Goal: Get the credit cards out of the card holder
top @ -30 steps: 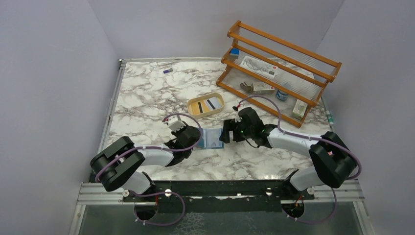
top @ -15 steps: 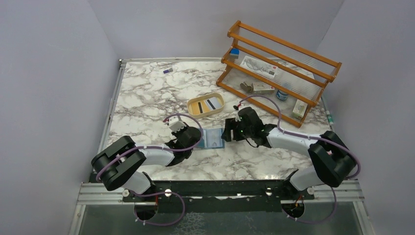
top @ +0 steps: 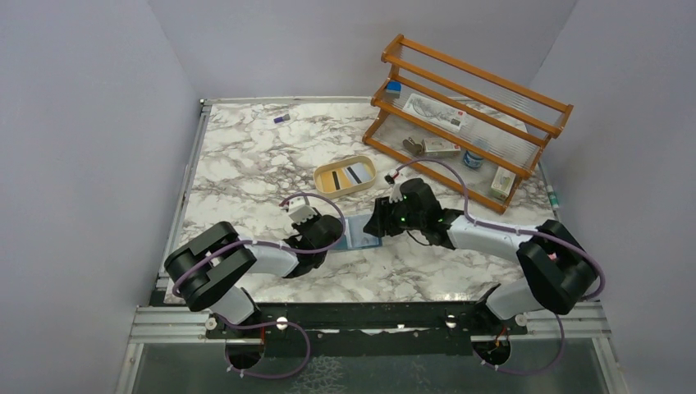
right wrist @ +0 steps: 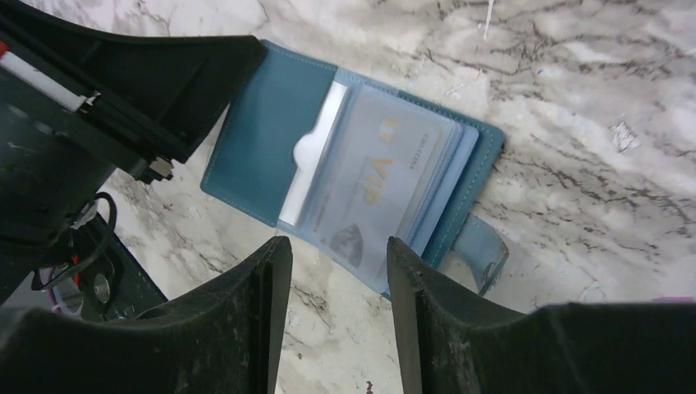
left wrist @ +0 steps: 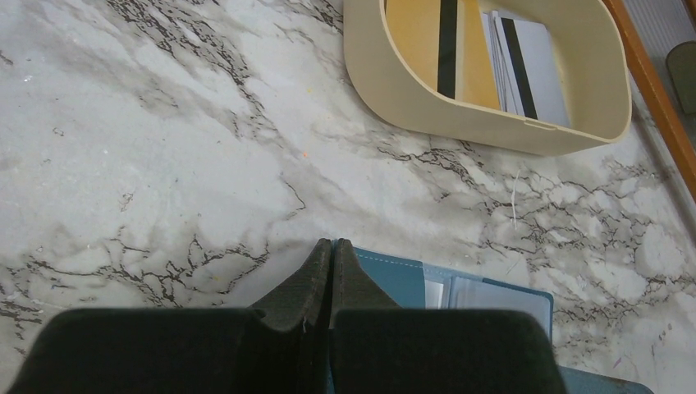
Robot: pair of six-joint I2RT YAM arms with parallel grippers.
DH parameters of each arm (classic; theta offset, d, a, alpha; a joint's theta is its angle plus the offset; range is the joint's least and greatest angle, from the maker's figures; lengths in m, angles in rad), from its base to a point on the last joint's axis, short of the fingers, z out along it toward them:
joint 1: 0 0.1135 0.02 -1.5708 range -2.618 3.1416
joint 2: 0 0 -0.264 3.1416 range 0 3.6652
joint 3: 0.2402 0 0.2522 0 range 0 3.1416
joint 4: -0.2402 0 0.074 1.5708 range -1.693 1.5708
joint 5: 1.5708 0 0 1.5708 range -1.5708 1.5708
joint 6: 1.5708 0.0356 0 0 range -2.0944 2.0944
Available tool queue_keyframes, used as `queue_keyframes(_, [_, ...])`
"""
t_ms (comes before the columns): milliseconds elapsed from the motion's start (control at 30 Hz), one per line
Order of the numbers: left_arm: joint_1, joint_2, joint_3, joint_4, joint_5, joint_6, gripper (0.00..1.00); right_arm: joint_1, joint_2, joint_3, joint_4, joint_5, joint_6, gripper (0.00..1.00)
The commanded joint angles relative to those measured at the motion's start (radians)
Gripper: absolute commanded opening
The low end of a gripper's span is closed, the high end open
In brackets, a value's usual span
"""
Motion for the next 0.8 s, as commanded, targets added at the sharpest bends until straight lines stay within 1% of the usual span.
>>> queue_keyframes(0, [-0.008, 0.012, 0.016, -0.033, -0.034, -0.032, 0.00, 0.005, 0.058, -0.011, 0.071, -0.070, 0.038, 0.50])
queue_keyframes(333, [-0.008, 0.027, 0.031, -0.035, -0.032, -0.026, 0.00, 0.005, 0.150, -0.011, 0.104, -0.056, 0.043, 0.50])
queue_keyframes(500, [-0.008, 0.026, 0.035, -0.036, -0.036, -0.015, 0.00, 0.005, 0.165, -0.033, 0.128, -0.043, 0.047, 0.50])
queue_keyframes(767, [-0.008, 0.018, 0.035, -0.039, -0.040, -0.009, 0.00, 0.006, 0.179, -0.032, 0.108, -0.002, 0.032, 0.50])
